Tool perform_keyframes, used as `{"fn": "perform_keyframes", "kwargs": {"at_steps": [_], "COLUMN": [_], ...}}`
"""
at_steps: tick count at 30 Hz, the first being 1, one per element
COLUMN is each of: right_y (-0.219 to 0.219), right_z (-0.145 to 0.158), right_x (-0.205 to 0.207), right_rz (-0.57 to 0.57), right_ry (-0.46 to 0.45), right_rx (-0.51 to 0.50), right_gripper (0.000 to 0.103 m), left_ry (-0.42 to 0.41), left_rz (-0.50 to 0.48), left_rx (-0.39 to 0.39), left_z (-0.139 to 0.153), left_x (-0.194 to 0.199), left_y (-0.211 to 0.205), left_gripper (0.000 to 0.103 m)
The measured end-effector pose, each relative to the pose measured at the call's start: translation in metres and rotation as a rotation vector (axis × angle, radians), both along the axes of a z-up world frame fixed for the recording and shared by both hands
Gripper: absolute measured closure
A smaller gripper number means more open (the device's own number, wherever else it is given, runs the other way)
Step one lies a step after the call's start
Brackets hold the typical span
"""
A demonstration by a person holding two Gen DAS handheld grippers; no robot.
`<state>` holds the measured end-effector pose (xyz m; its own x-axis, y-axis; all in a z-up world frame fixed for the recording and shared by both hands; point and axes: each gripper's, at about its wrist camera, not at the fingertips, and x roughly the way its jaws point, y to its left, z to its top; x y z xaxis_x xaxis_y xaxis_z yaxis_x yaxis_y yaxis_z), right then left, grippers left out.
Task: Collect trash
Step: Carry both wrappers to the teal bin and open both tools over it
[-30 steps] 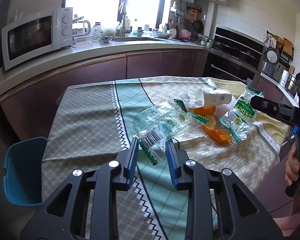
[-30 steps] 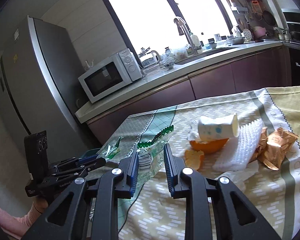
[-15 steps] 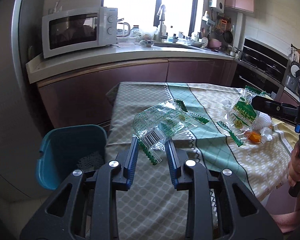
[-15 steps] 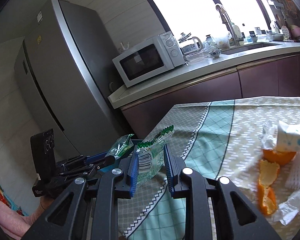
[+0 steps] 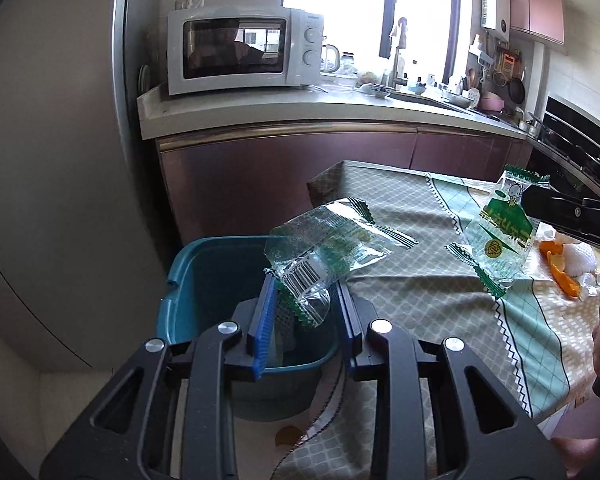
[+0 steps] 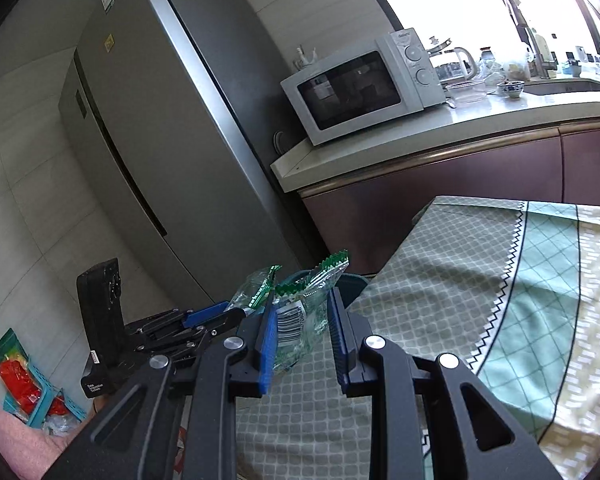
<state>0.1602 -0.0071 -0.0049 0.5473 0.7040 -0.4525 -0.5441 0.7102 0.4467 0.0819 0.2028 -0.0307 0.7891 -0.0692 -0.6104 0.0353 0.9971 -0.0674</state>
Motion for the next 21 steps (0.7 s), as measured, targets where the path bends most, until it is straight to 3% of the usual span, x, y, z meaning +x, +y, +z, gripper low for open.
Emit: {"fn": "perform_keyframes", "kwargs": {"at_steps": [21], "right_y": [0.092], "right_z": [-0.046], "right_x": [0.061], "right_rz": [0.098], "right_ry": [0.116], "right_rx": [-0.098], "right_gripper": [0.080], "left_ry": [0.138], "left_rz": [0.090], "left_rx": [0.005], "left_z": [-0.057], "left_x": [0.044], "left_y": [0.043], "left_gripper": [0.074]}}
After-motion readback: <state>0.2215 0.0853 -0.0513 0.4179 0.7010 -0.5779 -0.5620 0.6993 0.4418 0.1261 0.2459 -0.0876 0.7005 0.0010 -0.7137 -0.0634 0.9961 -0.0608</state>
